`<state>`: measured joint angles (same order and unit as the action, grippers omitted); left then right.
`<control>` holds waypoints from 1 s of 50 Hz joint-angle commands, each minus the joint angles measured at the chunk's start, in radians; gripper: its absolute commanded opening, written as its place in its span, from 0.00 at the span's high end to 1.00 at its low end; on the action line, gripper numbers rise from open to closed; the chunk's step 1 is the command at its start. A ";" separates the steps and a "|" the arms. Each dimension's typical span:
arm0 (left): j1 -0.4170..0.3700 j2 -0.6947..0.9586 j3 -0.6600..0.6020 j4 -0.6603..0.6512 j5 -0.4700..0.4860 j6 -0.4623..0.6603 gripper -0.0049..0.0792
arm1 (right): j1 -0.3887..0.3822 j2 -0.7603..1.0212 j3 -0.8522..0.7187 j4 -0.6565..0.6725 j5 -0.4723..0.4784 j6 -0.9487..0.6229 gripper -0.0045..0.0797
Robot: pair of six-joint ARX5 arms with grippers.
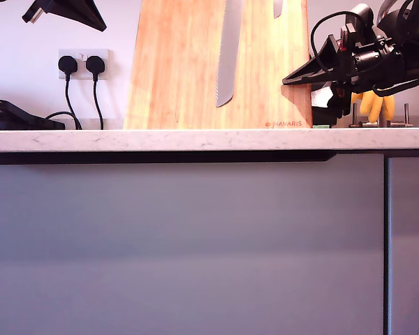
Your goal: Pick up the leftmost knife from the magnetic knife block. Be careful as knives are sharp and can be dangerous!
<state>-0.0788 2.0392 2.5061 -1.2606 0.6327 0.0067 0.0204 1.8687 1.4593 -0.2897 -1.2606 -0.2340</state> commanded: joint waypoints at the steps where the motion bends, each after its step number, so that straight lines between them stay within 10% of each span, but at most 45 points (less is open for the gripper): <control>1: -0.003 0.008 0.004 0.003 0.003 0.006 0.96 | 0.022 -0.081 0.013 -0.028 -0.038 -0.002 0.40; 50: -0.003 0.002 0.004 0.019 0.014 0.024 0.96 | -0.122 -0.140 0.013 -0.161 0.040 -0.088 0.51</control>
<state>-0.0788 2.0392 2.5061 -1.2510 0.6445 0.0158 -0.0891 1.7332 1.4597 -0.4412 -1.2163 -0.3157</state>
